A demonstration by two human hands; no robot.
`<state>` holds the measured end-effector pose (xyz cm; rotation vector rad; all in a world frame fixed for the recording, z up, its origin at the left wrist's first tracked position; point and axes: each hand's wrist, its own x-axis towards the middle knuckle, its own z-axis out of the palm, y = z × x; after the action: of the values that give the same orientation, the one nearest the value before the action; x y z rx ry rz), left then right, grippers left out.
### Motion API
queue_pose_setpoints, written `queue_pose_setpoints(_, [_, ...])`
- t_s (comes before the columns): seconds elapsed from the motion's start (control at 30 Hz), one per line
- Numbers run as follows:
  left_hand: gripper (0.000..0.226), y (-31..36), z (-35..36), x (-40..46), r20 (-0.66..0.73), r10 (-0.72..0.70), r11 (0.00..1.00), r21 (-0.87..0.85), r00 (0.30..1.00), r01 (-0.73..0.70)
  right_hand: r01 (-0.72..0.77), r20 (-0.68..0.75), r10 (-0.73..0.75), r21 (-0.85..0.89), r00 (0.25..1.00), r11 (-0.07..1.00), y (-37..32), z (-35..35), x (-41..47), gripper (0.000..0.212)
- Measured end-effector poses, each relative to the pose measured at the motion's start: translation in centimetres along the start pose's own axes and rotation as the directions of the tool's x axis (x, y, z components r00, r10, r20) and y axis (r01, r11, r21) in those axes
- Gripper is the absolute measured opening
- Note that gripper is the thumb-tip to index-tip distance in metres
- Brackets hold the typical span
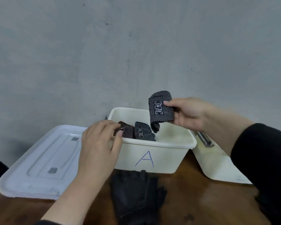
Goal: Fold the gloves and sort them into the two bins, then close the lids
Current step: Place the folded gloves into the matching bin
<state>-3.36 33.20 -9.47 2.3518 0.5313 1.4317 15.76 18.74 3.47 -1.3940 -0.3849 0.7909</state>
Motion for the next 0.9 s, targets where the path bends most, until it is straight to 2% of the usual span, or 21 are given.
queue_pose_setpoints(0.17, [0.041, -2.2, 0.5, 0.0, 0.068, -0.089, 0.993, -0.073, 0.994, 0.094, -0.109, 0.024, 0.112, -0.092, 0.993, 0.99, 3.0, 3.5, 4.8, 0.008])
queue_pose_setpoints(0.27, [0.04, -2.2, 0.6, 0.1, 0.066, -0.074, 0.993, -0.09, 0.995, 0.08, -0.185, 0.049, 0.19, -0.094, 0.981, 0.978, 4.9, 5.5, 6.9, 0.007])
queue_pose_setpoints(0.3, [0.038, -2.2, 0.7, 0.1, 0.063, -0.065, 0.993, -0.09, 0.996, 0.07, -0.21, 0.041, 0.218, -0.139, 0.975, 0.968, 5.6, 6.0, 7.5, 0.016])
queue_pose_setpoints(0.33, [0.037, -2.2, 0.8, 0.1, 0.06, -0.061, 0.994, -0.091, 0.996, 0.067, -0.2, -0.005, 0.209, -0.306, 0.978, 0.931, 6.2, 6.3, 8.1, 0.029])
queue_pose_setpoints(0.37, [0.037, -2.3, 0.9, 0.1, 0.058, -0.062, 0.994, -0.091, 0.996, 0.068, -0.155, -0.05, 0.155, -0.588, 0.987, 0.794, 6.7, 6.4, 8.6, 0.038])
queue_pose_setpoints(0.4, [0.036, -2.4, 1.0, 0.2, 0.057, -0.063, 0.994, -0.09, 0.996, 0.068, -0.083, -0.064, 0.054, -0.855, 0.996, 0.511, 7.1, 6.4, 9.0, 0.043])
queue_pose_setpoints(0.43, [0.035, -2.4, 1.0, 0.2, 0.055, -0.064, 0.994, -0.087, 0.996, 0.068, -0.008, -0.026, -0.108, -0.986, 0.994, 0.164, 7.2, 6.3, 9.3, 0.043])
queue_pose_setpoints(0.47, [0.035, -2.5, 1.0, 0.2, 0.053, -0.064, 0.994, -0.086, 0.997, 0.069, 0.046, 0.06, -0.237, -0.997, 0.97, -0.061, 7.2, 6.4, 9.4, 0.04])
queue_pose_setpoints(0.5, [0.034, -2.5, 1.0, 0.2, 0.052, -0.065, 0.994, -0.088, 0.997, 0.07, 0.107, 0.14, -0.304, -0.987, 0.942, -0.123, 7.0, 6.4, 9.4, 0.035])
queue_pose_setpoints(0.53, [0.034, -2.5, 1.0, 0.2, 0.052, -0.066, 0.993, -0.09, 0.996, 0.07, 0.183, 0.21, -0.317, -0.977, 0.925, -0.112, 6.8, 6.5, 9.4, 0.032])
queue_pose_setpoints(0.6, [0.034, -2.5, 1.0, 0.2, 0.053, -0.068, 0.993, -0.089, 0.996, 0.072, 0.291, 0.302, -0.225, -0.953, 0.926, -0.081, 6.4, 6.5, 9.1, 0.033])
queue_pose_setpoints(0.67, [0.036, -2.5, 1.0, 0.1, 0.062, -0.075, 0.993, -0.084, 0.995, 0.08, 0.321, 0.333, -0.116, -0.94, 0.936, -0.114, 6.7, 6.5, 8.8, 0.034])
queue_pose_setpoints(0.73, [0.036, -2.4, 1.0, 0.1, 0.07, -0.073, 0.994, -0.078, 0.995, 0.079, 0.327, 0.34, -0.081, -0.935, 0.937, -0.14, 7.0, 6.4, 8.7, 0.034])
queue_pose_setpoints(0.8, [0.035, -2.2, 0.9, 0.2, 0.069, -0.067, 0.995, -0.07, 0.995, 0.071, 0.347, 0.362, -0.12, -0.929, 0.924, -0.13, 6.9, 6.5, 8.1, 0.032])
queue_pose_setpoints(0.9, [0.031, -1.5, 1.1, 0.1, 0.058, -0.038, 0.997, -0.057, 0.998, 0.041, 0.356, 0.362, -0.272, -0.932, 0.892, -0.074, 5.7, 6.4, 6.1, 0.031])
